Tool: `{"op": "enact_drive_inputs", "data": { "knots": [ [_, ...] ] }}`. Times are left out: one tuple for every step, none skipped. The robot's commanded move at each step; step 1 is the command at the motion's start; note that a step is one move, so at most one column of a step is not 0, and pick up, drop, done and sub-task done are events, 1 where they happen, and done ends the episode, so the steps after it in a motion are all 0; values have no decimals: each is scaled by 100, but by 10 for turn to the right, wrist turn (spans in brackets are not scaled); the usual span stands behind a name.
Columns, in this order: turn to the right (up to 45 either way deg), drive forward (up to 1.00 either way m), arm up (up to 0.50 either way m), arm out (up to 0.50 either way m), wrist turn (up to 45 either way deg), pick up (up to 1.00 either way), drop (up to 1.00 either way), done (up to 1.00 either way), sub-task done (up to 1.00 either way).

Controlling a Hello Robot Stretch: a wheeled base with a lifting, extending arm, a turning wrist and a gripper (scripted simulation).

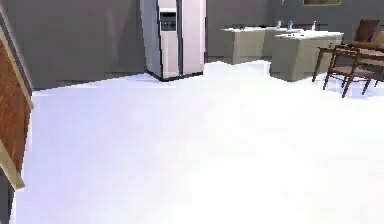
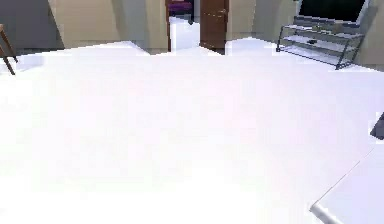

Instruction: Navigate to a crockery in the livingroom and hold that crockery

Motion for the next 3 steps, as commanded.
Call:
{"op": "enact_drive_inputs", "data": {
  "knots": [
    [450, 0, 0, 0, 0, 0, 0, 0, 0],
    [210, 0, 0, 0, 0, 0, 0, 0, 0],
    [0, 0, 50, 0, 0, 0, 0, 0, 0]
  ]
}}
